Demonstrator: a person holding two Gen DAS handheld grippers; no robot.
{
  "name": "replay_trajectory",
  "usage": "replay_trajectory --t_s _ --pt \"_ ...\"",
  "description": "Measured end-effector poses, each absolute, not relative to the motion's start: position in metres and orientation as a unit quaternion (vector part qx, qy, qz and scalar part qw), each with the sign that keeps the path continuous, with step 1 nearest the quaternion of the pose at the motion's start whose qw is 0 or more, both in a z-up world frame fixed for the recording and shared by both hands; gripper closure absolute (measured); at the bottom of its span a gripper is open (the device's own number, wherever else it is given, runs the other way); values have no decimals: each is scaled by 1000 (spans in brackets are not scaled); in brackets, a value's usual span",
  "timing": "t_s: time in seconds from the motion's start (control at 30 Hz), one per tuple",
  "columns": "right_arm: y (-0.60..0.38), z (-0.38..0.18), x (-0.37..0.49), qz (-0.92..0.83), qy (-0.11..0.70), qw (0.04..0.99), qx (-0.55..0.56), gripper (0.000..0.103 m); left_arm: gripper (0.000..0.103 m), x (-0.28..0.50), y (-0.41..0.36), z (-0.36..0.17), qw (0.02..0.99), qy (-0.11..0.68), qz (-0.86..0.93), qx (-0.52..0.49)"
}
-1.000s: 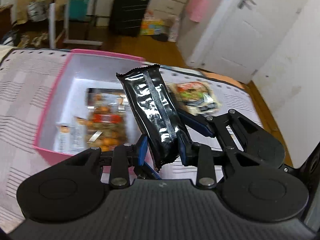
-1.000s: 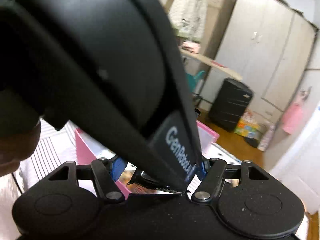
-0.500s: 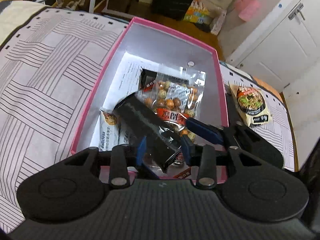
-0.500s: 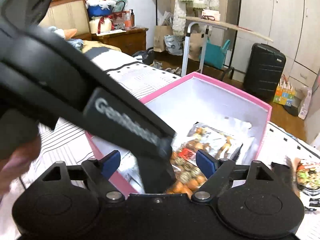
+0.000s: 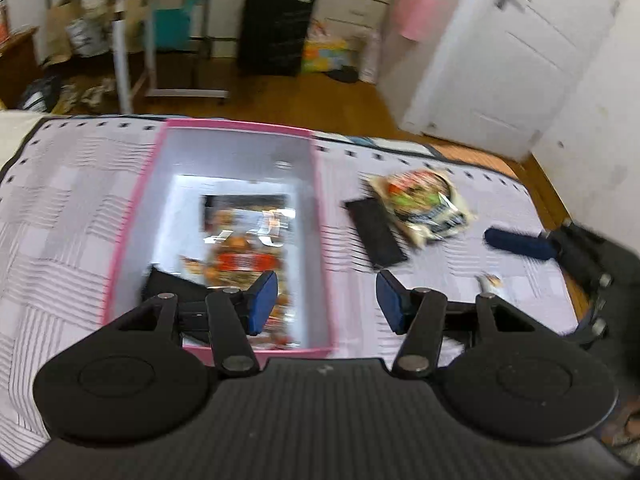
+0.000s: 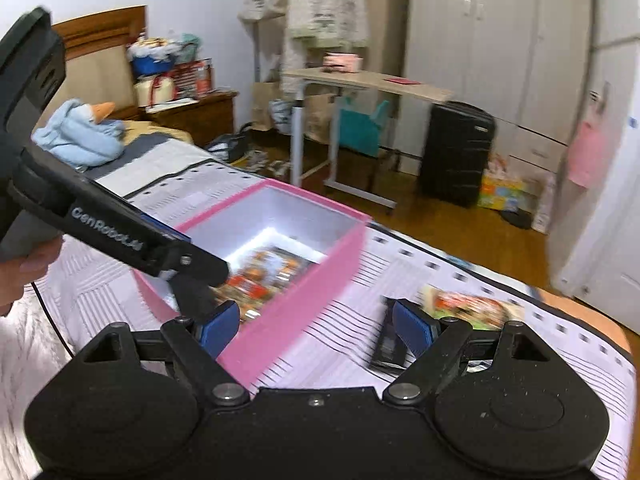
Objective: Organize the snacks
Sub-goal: 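Grasp another black bar with the left tool while the right tool grasps a white bar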
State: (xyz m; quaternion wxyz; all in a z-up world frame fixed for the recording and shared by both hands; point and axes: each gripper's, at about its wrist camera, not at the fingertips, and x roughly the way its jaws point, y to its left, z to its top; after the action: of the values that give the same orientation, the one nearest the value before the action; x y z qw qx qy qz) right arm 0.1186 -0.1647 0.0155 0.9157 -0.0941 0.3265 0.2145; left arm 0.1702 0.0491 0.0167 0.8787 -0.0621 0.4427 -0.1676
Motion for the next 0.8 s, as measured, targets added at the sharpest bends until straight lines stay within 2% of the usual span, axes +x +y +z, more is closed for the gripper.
replay_trajectory --t_s 0.13,0.3,0.57,0.8 --pt "-203 4 122 163 320 928 -99 16 49 169 9 23 881 433 -185 -36" --pt "-249 -25 120 81 300 950 -37 17 46 175 -37 15 887 412 -203 -33" --pt "-300 -91 119 6 290 956 33 17 44 198 -95 -43 908 385 -165 7" --pt "-321 -145 129 -15 308 949 72 28 44 237 -115 -101 906 402 -130 -9"
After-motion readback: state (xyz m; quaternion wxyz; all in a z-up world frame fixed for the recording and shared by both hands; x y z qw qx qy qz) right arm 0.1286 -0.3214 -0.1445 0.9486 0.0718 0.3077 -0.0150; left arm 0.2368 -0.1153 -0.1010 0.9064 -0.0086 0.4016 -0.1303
